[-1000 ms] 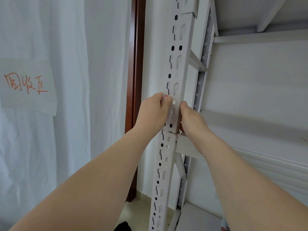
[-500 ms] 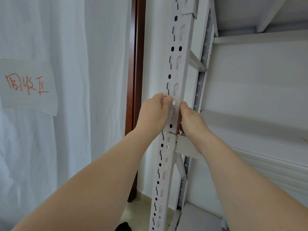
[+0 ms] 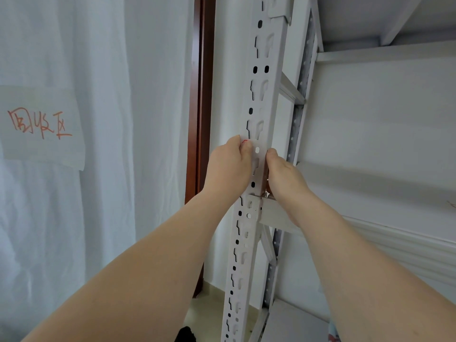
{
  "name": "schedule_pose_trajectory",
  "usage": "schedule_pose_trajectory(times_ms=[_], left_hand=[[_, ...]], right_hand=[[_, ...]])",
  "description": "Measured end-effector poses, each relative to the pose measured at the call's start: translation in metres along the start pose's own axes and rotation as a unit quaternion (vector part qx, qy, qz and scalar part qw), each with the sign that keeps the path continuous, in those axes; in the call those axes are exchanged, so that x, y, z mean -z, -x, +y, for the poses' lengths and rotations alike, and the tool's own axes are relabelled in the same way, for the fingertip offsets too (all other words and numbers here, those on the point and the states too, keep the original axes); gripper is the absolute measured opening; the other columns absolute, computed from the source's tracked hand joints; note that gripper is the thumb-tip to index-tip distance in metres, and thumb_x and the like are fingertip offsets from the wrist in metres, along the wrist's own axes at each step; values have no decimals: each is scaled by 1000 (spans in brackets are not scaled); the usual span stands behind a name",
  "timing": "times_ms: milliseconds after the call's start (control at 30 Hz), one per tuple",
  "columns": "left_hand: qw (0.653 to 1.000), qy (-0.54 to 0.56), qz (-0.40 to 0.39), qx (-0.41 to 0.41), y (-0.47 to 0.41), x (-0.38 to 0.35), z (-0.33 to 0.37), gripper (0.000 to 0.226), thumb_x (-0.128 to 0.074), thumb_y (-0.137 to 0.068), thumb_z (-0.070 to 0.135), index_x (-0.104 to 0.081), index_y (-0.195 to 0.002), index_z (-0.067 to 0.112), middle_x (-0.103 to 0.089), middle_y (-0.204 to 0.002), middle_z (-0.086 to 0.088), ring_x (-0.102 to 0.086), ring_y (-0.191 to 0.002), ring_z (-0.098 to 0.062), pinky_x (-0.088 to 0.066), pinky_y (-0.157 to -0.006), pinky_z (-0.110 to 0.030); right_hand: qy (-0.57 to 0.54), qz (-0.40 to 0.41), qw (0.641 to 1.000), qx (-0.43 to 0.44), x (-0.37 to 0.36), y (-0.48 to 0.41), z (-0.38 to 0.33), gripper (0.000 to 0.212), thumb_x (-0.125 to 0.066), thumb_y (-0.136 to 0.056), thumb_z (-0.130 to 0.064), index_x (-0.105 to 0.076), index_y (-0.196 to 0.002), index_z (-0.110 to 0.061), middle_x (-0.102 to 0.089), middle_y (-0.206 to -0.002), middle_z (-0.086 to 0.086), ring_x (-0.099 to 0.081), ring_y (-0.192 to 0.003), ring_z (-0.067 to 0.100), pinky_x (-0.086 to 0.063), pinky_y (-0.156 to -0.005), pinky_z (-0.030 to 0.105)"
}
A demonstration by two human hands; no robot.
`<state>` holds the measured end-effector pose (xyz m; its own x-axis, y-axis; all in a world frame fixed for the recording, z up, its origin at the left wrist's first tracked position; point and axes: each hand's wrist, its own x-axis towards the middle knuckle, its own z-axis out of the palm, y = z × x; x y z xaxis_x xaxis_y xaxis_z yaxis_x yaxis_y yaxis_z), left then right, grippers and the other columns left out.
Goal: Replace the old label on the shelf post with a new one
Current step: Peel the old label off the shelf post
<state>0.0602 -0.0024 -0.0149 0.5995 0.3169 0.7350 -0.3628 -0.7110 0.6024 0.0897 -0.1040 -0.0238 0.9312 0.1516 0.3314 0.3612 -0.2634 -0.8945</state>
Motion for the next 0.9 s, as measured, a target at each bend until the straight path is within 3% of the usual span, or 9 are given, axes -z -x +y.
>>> schedule_pose_trajectory(times_ms=[100,167,267,367,567,633,800,900], left_hand=[[1000,21,-12,-6,0,1,-2,33,-38,-98,25,-48,-70,10,-59,-66,-14,-44,-55,-20,-41,-56,-37],[1000,17,-12,-10,0,1,-2,32,-38,-97,25,-46,-68,15,-58,-66,-13,-44,-55,-20,-41,-55,-35],[1000,8,-7,-5,-1,0,-2,35,-38,-98,25,-42,-64,19,-55,-62,-6,-45,-55,-22,-40,-55,-32],[1000,14,-5,-3,0,-1,-3,34,-36,-98,25,-47,-69,10,-63,-68,-14,-48,-57,-28,-44,-57,-38],[1000,-18,8,9,0,-1,2,39,-37,-100,21,-32,-61,22,-41,-55,3,-37,-50,-12,-30,-47,-21],[1000,-18,7,14,-1,-1,2,40,-36,-100,20,-31,-60,22,-39,-55,4,-36,-49,-11,-28,-46,-23],[999,-33,10,20,0,-2,6,40,-34,-100,19,-29,-61,24,-39,-56,4,-35,-50,-11,-27,-46,-23],[1000,-11,6,19,2,-3,5,39,-31,-100,19,-30,-62,26,-42,-57,4,-38,-51,-13,-30,-54,-30]], right_hand=[[-5,-1,1000,-7,0,1,-1,47,-24,-97,-44,-43,-63,-19,-48,-67,0,-46,-78,28,-47,-94,51],[-11,-1,1000,-9,0,1,-1,47,-24,-96,-45,-44,-62,-20,-49,-67,0,-46,-79,28,-46,-99,52],[-14,-2,1000,-10,1,0,-1,47,-25,-97,-45,-43,-61,-21,-48,-67,-1,-46,-81,28,-46,-98,51],[-10,-5,1000,-7,1,0,0,47,-25,-97,-46,-44,-62,-20,-49,-68,-1,-46,-82,28,-45,-93,48],[-5,-10,1000,-2,0,1,-1,47,-24,-96,-48,-45,-63,-22,-48,-68,-1,-46,-83,29,-45,-98,51],[-2,-11,1000,-1,1,2,-2,47,-24,-96,-48,-45,-63,-22,-48,-69,-1,-46,-82,29,-45,-99,52],[9,-12,1000,3,2,1,-2,46,-24,-97,-47,-44,-66,-19,-48,-69,0,-45,-78,27,-42,-85,43],[20,-13,1000,6,2,0,-1,44,-23,-98,-45,-40,-68,-18,-46,-70,1,-44,-76,27,-38,-79,41]])
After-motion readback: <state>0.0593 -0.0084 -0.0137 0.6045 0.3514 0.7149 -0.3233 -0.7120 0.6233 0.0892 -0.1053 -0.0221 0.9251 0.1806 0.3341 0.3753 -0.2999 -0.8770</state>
